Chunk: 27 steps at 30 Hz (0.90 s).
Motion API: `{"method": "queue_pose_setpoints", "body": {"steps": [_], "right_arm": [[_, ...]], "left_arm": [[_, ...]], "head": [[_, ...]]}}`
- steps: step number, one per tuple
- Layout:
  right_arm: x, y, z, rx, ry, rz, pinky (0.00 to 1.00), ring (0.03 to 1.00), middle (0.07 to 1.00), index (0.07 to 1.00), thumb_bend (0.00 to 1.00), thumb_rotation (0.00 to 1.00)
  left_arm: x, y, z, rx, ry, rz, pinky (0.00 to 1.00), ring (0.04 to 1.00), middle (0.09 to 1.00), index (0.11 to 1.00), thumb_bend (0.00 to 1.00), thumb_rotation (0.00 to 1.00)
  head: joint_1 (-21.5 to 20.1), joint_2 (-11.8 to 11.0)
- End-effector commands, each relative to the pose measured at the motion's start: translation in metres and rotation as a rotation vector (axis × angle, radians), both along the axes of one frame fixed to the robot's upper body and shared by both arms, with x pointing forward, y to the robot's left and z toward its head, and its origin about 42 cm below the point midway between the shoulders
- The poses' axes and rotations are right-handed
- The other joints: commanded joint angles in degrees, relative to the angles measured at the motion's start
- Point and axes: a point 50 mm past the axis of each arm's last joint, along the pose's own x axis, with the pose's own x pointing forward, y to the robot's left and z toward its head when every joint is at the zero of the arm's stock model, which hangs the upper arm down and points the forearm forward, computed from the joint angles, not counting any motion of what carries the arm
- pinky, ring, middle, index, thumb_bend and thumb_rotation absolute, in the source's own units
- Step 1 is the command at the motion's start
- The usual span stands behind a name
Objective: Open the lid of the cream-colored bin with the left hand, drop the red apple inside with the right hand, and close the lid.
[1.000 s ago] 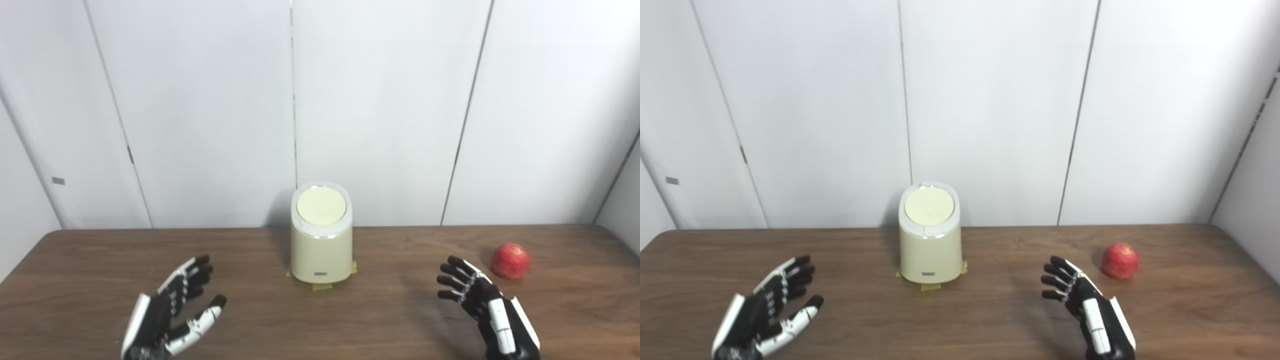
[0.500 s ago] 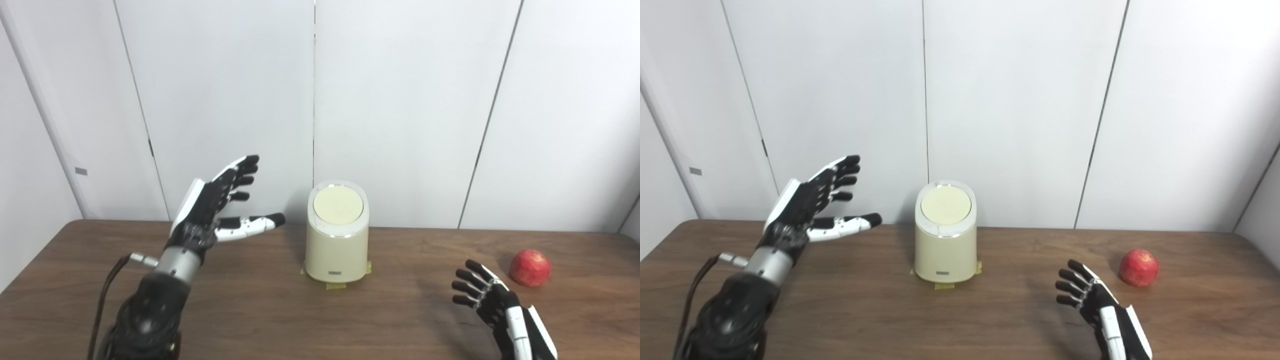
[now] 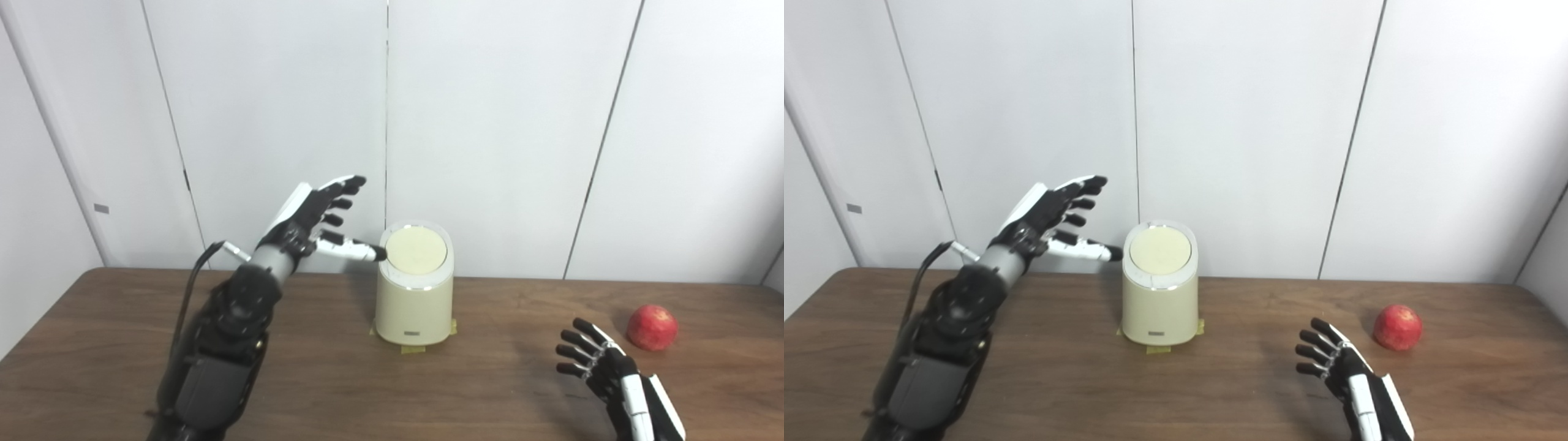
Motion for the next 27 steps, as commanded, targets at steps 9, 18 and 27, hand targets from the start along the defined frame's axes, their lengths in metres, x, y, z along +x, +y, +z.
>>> {"method": "queue_pose_setpoints", "body": {"steps": [9, 18, 27], "right_arm": [[-0.031, 0.024, -0.059, 0.083, 0.190, -0.002, 0.67, 0.769, 0.804, 0.842, 0.53, 0.96], [-0.034, 0.035, -0.058, 0.087, 0.203, -0.009, 0.67, 0.757, 0.796, 0.835, 0.56, 0.96], [-0.038, 0.040, -0.055, 0.091, 0.195, -0.005, 0.69, 0.770, 0.803, 0.832, 0.55, 0.96]], "left_arm": [[0.044, -0.043, 0.038, 0.074, -0.046, -0.033, 0.72, 0.858, 0.904, 0.909, 0.92, 0.09], [0.056, -0.071, 0.037, 0.070, -0.018, -0.055, 0.71, 0.822, 0.876, 0.896, 0.91, 0.05], [0.067, -0.086, 0.037, 0.158, -0.027, -0.067, 0.66, 0.813, 0.885, 0.896, 0.89, 0.03]], "head": [[-0.18, 0.27], [-0.79, 0.51], [-0.84, 1.46]]}}
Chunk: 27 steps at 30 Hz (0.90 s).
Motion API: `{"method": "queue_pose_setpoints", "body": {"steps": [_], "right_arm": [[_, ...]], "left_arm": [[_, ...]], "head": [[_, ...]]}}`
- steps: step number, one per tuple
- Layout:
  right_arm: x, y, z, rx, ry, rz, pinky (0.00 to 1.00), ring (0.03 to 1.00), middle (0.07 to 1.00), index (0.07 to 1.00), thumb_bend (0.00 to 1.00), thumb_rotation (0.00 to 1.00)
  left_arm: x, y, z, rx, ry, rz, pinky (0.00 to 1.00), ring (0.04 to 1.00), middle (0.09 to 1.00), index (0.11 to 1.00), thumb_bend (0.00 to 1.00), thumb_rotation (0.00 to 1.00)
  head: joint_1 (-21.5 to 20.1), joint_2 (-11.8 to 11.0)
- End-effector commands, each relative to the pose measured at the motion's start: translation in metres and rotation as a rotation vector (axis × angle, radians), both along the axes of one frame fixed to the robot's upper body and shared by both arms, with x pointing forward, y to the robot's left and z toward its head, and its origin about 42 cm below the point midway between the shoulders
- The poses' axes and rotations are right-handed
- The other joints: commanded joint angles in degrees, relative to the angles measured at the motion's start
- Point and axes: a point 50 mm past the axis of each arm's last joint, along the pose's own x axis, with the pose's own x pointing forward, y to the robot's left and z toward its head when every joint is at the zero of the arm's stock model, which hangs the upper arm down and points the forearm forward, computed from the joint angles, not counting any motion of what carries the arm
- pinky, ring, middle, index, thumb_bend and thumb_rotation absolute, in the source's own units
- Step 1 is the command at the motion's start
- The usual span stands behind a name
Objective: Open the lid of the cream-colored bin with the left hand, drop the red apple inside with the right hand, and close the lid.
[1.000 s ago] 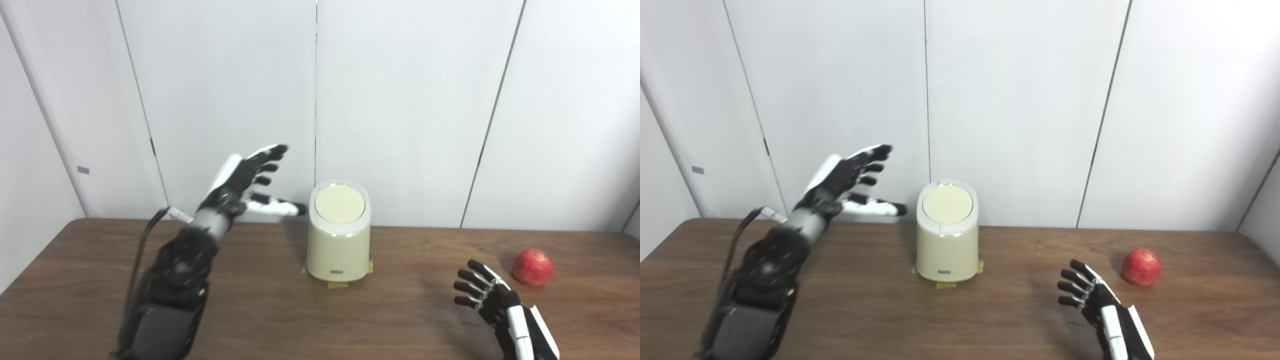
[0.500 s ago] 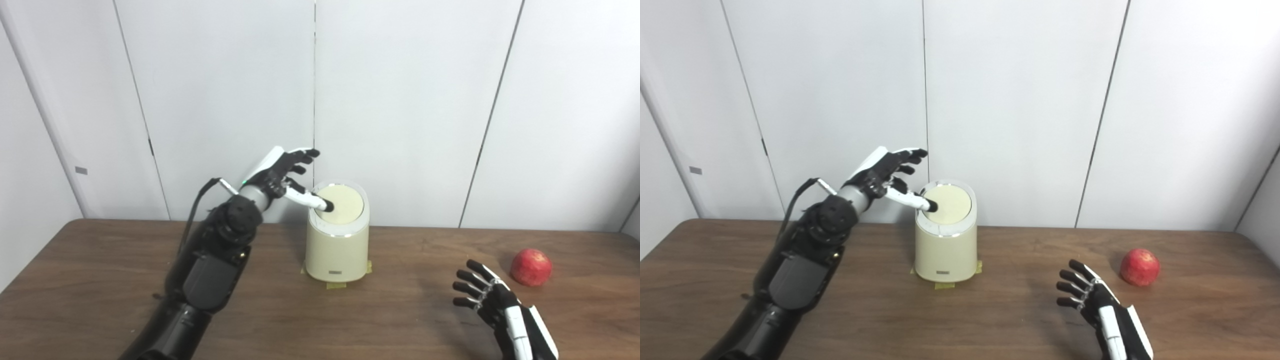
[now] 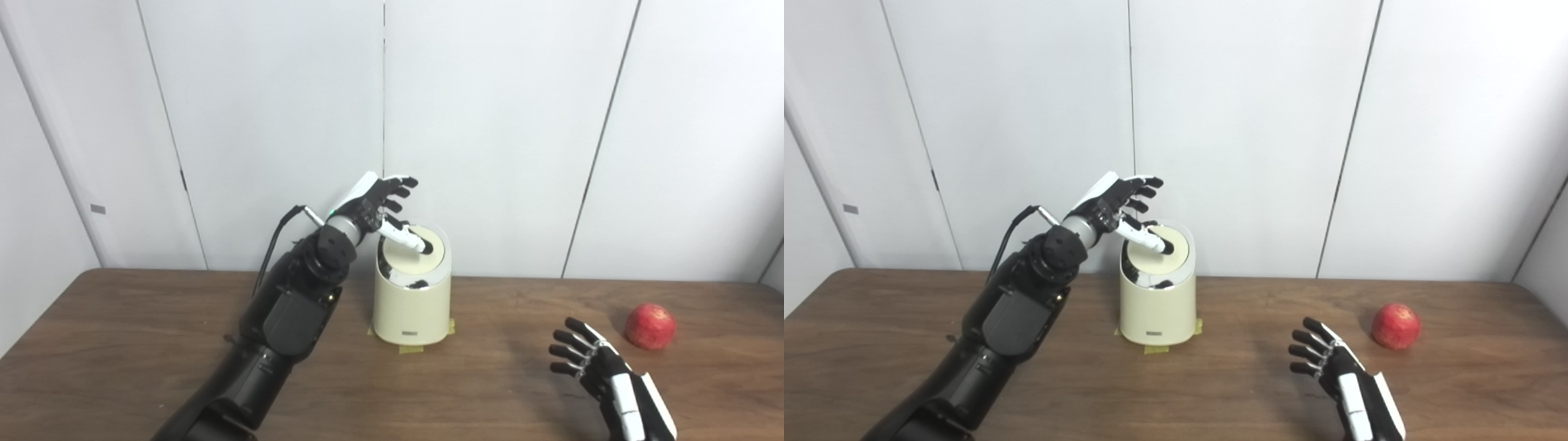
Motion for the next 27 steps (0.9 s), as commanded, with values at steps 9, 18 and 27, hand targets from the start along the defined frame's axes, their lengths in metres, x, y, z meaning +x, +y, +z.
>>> {"method": "queue_pose_setpoints", "body": {"steps": [9, 18, 27], "right_arm": [[-0.0396, 0.0260, -0.0538, 0.102, 0.199, -0.003, 0.69, 0.773, 0.806, 0.833, 0.56, 0.96], [-0.0417, 0.0221, -0.0498, 0.092, 0.199, -0.002, 0.68, 0.762, 0.799, 0.833, 0.55, 0.97], [-0.0422, 0.0206, -0.0475, 0.095, 0.200, -0.001, 0.68, 0.757, 0.792, 0.831, 0.54, 0.96]], "left_arm": [[0.0071, -0.0128, 0.0399, 0.167, -0.181, -0.029, 0.64, 0.804, 0.858, 0.860, 0.92, 0.00], [0.0048, -0.0131, 0.0362, 0.285, -0.234, -0.041, 0.68, 0.824, 0.852, 0.856, 0.92, 0.00], [0.0060, -0.0147, 0.0347, 0.370, -0.292, -0.029, 0.69, 0.796, 0.832, 0.842, 0.93, 0.00]], "head": [[1.05, 1.12], [1.43, 1.75], [1.54, 2.18]]}}
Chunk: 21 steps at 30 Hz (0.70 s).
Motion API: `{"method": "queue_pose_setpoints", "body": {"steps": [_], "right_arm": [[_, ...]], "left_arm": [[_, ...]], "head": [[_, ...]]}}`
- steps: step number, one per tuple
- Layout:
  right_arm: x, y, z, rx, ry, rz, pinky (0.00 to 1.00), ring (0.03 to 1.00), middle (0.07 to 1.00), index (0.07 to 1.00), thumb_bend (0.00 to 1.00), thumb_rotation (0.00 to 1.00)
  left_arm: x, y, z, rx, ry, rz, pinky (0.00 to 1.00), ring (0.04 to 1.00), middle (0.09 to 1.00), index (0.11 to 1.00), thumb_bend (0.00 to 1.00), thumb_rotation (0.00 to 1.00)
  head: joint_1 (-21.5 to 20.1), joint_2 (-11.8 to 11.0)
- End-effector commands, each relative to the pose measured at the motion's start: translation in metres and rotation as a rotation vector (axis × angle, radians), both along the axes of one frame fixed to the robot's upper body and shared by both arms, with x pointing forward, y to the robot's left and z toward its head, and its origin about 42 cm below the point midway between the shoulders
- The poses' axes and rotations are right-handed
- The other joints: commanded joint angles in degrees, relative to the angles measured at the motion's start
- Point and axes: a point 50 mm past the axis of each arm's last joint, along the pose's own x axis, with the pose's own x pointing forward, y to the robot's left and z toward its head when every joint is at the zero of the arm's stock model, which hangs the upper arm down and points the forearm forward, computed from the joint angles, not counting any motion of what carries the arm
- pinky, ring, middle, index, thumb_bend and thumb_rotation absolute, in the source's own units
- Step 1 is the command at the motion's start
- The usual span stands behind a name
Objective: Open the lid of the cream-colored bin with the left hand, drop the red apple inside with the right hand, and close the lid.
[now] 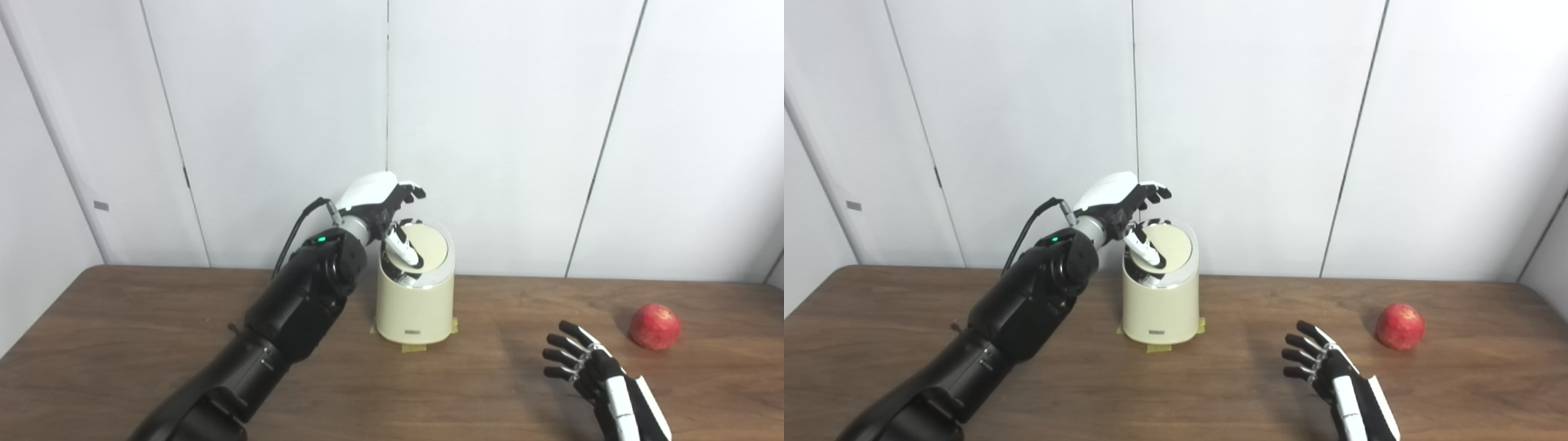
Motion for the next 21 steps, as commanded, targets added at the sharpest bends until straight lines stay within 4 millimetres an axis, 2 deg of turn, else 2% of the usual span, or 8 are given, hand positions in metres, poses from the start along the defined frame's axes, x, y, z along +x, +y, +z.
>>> {"method": "queue_pose_setpoints", "body": {"steps": [1, 4, 14, 21], "right_arm": [[-0.036, 0.017, -0.048, 0.085, 0.180, -0.010, 0.68, 0.758, 0.792, 0.831, 0.54, 0.96], [-0.037, 0.017, -0.047, 0.088, 0.181, -0.008, 0.68, 0.759, 0.792, 0.832, 0.54, 0.96], [-0.038, 0.017, -0.046, 0.087, 0.177, -0.004, 0.67, 0.757, 0.793, 0.838, 0.53, 0.96], [-0.040, 0.017, -0.045, 0.083, 0.175, -0.005, 0.68, 0.759, 0.795, 0.840, 0.53, 0.96]], "left_arm": [[0.007, -0.005, 0.040, 0.015, -0.135, -0.018, 0.70, 0.800, 0.833, 0.842, 0.93, 0.00], [0.008, -0.005, 0.037, 0.030, -0.145, -0.016, 0.70, 0.795, 0.831, 0.839, 0.92, 0.00], [0.007, -0.010, 0.029, 0.111, -0.166, -0.043, 0.80, 0.876, 0.886, 0.846, 0.91, 0.00], [0.001, -0.017, 0.019, 0.229, -0.191, -0.069, 0.79, 0.848, 0.851, 0.856, 0.92, 0.00]], "head": [[-0.02, 0.09], [-0.07, 0.20], [-0.30, 0.63], [-0.67, 1.00]]}}
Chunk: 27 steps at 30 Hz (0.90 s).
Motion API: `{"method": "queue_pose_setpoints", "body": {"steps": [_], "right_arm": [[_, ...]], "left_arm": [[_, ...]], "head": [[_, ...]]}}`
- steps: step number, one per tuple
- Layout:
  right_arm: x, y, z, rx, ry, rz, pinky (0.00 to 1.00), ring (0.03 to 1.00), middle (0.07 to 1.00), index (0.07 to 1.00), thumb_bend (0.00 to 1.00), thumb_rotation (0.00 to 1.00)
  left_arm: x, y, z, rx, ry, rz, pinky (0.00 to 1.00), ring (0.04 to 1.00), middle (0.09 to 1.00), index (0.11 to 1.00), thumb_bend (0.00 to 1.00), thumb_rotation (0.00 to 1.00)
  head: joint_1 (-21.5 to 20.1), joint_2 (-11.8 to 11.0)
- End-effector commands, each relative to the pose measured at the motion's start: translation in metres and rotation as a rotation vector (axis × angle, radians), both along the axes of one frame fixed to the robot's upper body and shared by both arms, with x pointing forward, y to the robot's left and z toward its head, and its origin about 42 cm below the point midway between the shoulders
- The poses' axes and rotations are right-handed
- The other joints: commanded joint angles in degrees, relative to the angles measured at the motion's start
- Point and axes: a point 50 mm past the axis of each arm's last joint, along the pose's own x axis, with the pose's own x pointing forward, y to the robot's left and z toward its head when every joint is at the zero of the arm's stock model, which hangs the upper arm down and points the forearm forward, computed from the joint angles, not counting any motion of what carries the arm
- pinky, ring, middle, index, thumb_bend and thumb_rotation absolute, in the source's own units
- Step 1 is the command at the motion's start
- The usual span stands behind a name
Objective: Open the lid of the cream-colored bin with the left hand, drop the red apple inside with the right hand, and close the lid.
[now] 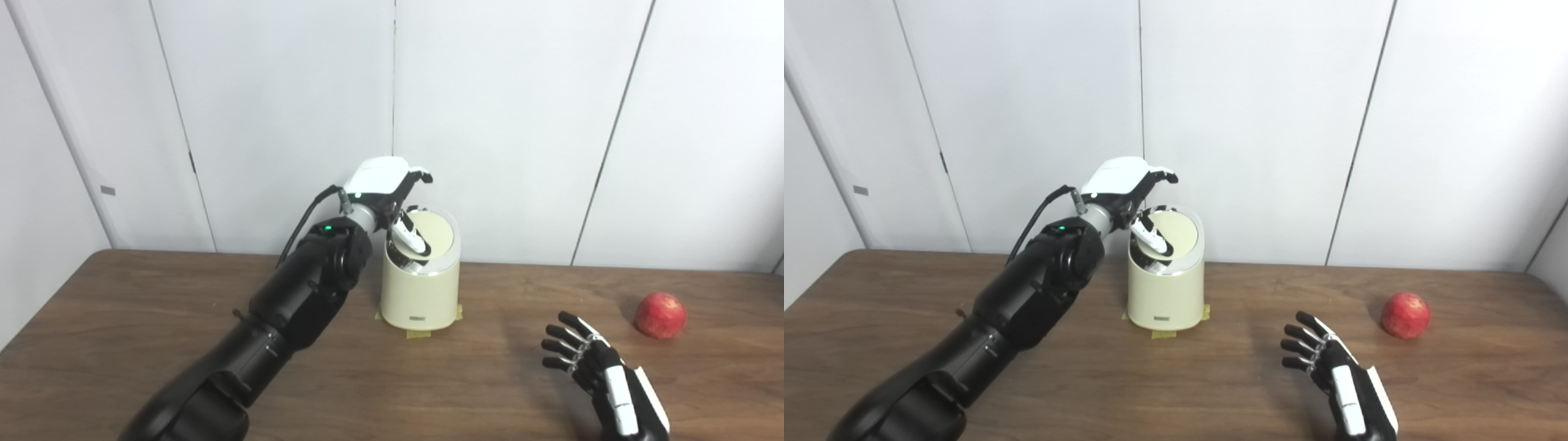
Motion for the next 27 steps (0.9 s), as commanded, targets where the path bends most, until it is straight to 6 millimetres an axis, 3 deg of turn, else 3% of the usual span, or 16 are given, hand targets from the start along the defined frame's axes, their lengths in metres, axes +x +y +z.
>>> {"method": "queue_pose_setpoints", "body": {"steps": [1, 7, 11, 17, 22, 27], "right_arm": [[-0.033, 0.015, -0.045, 0.075, 0.164, -0.007, 0.68, 0.759, 0.795, 0.840, 0.53, 0.96], [-0.033, 0.015, -0.043, 0.081, 0.165, -0.012, 0.68, 0.760, 0.793, 0.834, 0.53, 0.96], [-0.033, 0.014, -0.042, 0.074, 0.163, -0.013, 0.68, 0.759, 0.792, 0.833, 0.54, 0.95], [-0.033, 0.014, -0.041, 0.076, 0.162, -0.011, 0.67, 0.758, 0.792, 0.833, 0.53, 0.96], [-0.033, 0.013, -0.041, 0.075, 0.163, -0.018, 0.67, 0.756, 0.789, 0.827, 0.53, 0.95], [-0.032, 0.011, -0.041, 0.062, 0.162, -0.022, 0.66, 0.751, 0.785, 0.820, 0.52, 0.94]], "left_arm": [[0.002, -0.007, 0.023, 0.074, -0.089, -0.030, 0.79, 0.848, 0.851, 0.856, 0.92, 0.00], [-0.005, -0.010, 0.015, 0.184, -0.115, -0.065, 0.85, 0.855, 0.848, 0.863, 0.94, 0.00], [-0.006, -0.008, 0.018, 0.162, -0.107, -0.060, 0.85, 0.857, 0.850, 0.864, 0.93, 0.00], [-0.010, 0.002, 0.042, -0.011, -0.079, -0.034, 0.79, 0.842, 0.850, 0.841, 0.92, 0.00], [-0.020, 0.021, 0.070, -0.161, -0.072, -0.034, 0.71, 0.811, 0.828, 0.788, 0.88, 0.00], [-0.034, 0.042, 0.090, -0.366, -0.061, -0.015, 0.64, 0.750, 0.780, 0.765, 0.79, 0.10]], "head": [[0.02, 0.15], [0.00, 0.52], [0.08, 0.66], [-0.40, 0.96], [-0.54, 1.18], [-0.87, 1.36]]}}
